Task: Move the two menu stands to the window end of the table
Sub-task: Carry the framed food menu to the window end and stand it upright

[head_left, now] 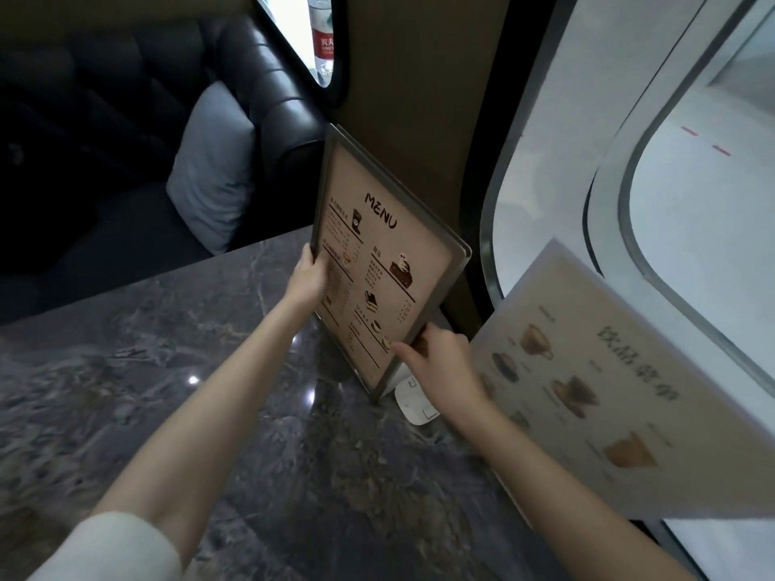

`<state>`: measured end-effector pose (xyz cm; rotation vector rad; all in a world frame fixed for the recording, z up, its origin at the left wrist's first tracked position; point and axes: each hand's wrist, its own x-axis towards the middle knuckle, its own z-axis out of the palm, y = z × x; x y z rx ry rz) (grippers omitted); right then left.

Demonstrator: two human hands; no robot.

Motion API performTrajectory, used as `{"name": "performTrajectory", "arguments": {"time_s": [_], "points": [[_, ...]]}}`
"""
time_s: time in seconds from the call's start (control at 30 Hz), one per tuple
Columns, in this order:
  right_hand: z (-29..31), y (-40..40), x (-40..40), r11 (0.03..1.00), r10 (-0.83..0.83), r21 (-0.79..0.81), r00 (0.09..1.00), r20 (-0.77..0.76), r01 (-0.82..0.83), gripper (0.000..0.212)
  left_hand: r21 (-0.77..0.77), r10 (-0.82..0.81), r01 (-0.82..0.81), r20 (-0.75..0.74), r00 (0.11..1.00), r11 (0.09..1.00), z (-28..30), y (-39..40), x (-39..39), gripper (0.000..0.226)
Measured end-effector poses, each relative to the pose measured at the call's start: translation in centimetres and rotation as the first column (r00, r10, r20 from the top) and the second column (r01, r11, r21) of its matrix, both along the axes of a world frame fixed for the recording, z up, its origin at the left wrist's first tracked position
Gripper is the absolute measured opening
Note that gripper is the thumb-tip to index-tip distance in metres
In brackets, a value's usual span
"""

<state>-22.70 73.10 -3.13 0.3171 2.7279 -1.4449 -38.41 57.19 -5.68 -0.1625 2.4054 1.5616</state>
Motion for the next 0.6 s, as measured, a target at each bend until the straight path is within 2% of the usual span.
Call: {"name": "performTrajectory", "arguments": {"time_s": [0.1,0.2,0.3,0.4,0.6], "points": [[1.2,0.0,0.0,0.996,0.056,0.067,0.994,0.095,-0.062,0.033,-0.065,-0.023,0.025,0.029,0.999,0.998,0.6,0.0,1.8,0.056],[3.1,0.5,-0.1,0.971,0.060,0.222,0.990,0.127,-0.087,0.028,-0.141,-0.077,0.084,0.054,0.996,0.986,1.6,-0.1,3.8,0.052],[6.4,0.7,-0.3,0.937,0.146,0.291,0.973,0.178,-0.194,0.021,-0.071,-0.079,0.079,0.010,0.997,0.994,3.1,-0.4,5.7,0.035],[11.0,0.6,-0.8,0.925,0.282,0.255,0.959,0.031,-0.281,0.014,0.026,-0.059,0.059,-0.024,0.998,0.998,4.2,-0.6,7.5,0.025],[18.1,0.9,-2.4,0.875,0.424,0.377,0.855,-0.298,-0.302,0.017,0.152,0.090,-0.096,0.045,0.995,0.984,2.3,-2.2,11.1,0.022]]}}
